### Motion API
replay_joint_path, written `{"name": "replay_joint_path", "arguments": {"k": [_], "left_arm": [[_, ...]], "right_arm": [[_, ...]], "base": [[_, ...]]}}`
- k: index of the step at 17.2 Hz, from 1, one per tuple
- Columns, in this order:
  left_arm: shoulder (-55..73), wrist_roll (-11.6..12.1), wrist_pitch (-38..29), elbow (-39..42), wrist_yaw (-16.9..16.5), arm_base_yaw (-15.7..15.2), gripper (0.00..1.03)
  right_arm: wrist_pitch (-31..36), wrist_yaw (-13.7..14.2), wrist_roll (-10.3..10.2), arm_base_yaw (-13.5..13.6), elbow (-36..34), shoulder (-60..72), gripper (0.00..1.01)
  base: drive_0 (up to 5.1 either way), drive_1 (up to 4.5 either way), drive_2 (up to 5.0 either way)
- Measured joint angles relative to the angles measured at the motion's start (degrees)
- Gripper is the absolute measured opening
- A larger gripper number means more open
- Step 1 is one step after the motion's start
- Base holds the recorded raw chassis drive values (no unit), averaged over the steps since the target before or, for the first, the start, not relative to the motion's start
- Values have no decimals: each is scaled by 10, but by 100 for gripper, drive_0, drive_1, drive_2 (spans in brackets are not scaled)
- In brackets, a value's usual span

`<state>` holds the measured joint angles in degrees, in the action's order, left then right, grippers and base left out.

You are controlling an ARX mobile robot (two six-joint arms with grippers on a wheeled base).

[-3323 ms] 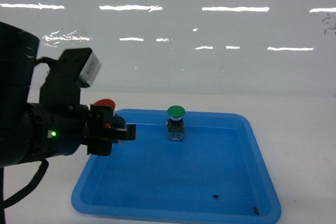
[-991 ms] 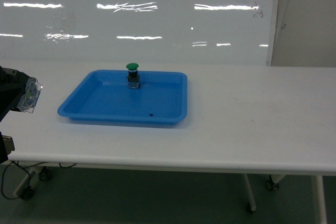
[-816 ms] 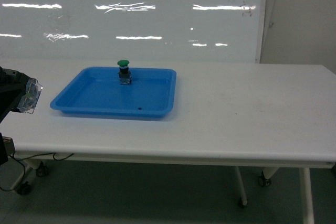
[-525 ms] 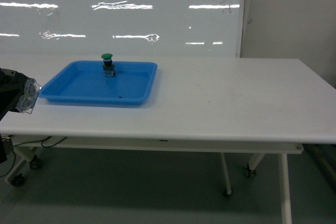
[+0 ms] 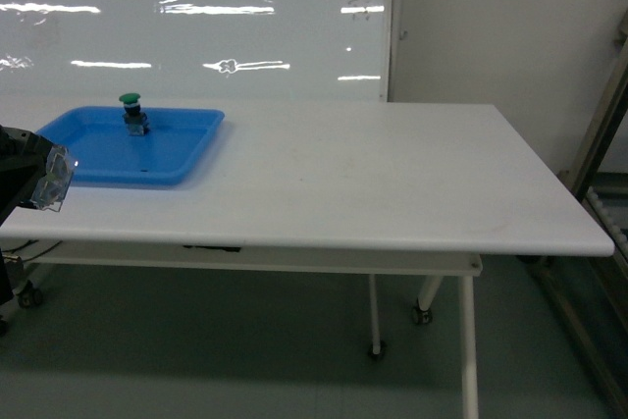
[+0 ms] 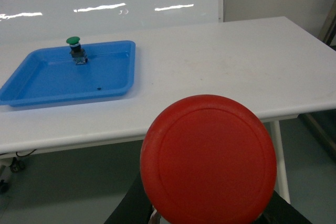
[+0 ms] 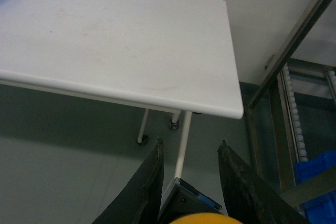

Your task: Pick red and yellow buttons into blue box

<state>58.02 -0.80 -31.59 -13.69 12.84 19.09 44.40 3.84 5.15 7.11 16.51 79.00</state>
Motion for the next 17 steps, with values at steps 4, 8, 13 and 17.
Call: {"name": "replay_joint_path", "arguments": {"k": [4,8,13,17], "left_arm": [[0,0,0,0,0,0,23],[0,0,-2,0,0,0,23],[1,0,1,0,0,0,23],[1,0,-1,0,0,0,23]], "right_arm": [[0,0,0,0,0,0,29],[0,0,0,0,0,0,29],[0,0,0,0,0,0,29],[0,0,0,0,0,0,29]], "base": [[508,-238,-238],[494,-252,-252],[491,-255,-255],[481,-257,-257]]}}
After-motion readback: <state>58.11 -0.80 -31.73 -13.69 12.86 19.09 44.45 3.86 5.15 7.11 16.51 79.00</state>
